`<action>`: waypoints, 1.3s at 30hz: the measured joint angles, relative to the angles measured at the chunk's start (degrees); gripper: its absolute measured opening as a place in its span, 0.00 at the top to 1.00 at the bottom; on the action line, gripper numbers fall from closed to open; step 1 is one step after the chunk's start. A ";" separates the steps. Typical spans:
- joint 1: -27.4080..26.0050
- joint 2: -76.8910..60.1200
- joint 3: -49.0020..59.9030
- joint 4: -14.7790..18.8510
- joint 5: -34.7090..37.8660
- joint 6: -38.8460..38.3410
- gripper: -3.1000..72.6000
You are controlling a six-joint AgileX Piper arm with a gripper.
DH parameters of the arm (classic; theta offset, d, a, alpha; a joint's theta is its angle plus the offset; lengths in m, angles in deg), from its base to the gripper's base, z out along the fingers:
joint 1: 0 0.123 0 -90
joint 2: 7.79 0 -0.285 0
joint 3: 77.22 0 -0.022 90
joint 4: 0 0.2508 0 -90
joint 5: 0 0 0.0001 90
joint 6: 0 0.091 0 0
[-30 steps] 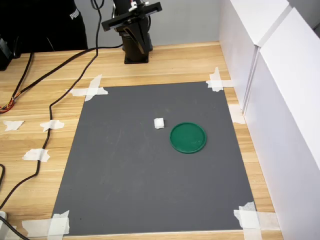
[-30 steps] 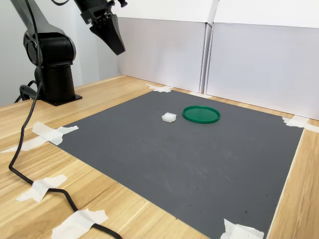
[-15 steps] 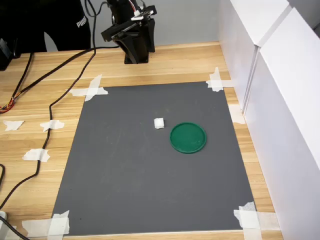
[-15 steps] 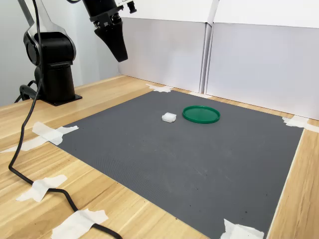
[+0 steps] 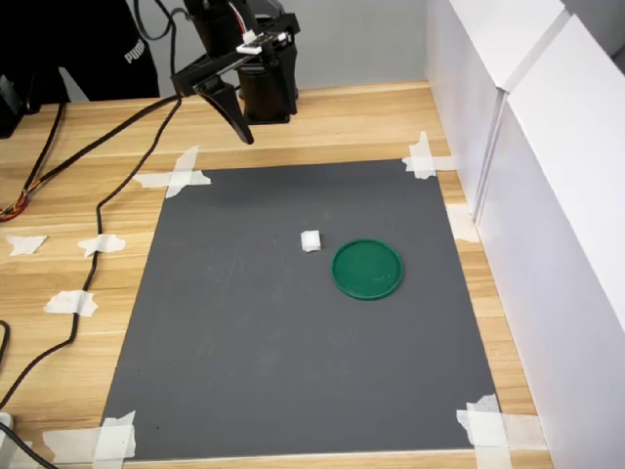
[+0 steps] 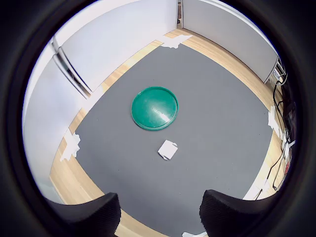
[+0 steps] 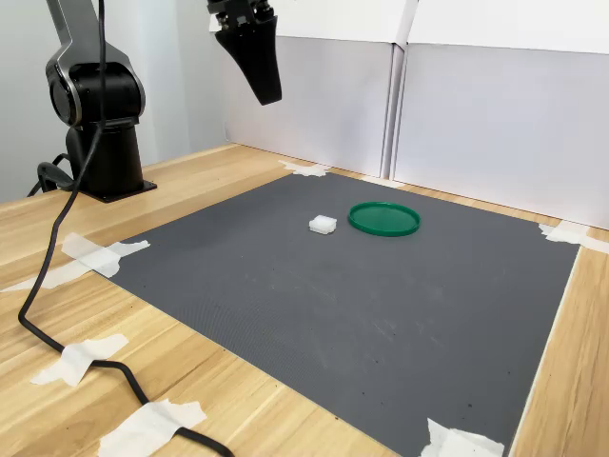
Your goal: Grasp a white terminal and put it on the green lid.
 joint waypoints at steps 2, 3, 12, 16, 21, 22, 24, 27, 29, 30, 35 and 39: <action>0.00 2.26 -1.74 0.00 1.05 1.05 0.06; 0.00 3.19 -2.12 0.00 1.20 1.39 0.06; 5.95 6.15 -2.57 -4.93 -2.40 2.65 0.06; 9.34 6.52 -2.57 -6.78 -5.18 2.92 0.06; 14.97 8.27 -0.84 -9.17 -7.19 5.30 0.05; 15.96 8.73 -0.46 -9.62 -7.50 6.01 0.05; 17.43 9.78 0.41 -10.85 -8.74 8.09 0.05; 18.27 11.53 1.07 -13.22 -10.80 11.03 0.05; 18.27 13.01 1.07 -15.16 -12.33 12.87 0.05; 18.27 13.77 1.07 -16.19 -12.75 13.45 0.05; 18.27 17.59 1.11 -18.40 -13.89 14.50 0.05; 18.27 19.72 1.11 -17.87 -14.41 14.27 0.05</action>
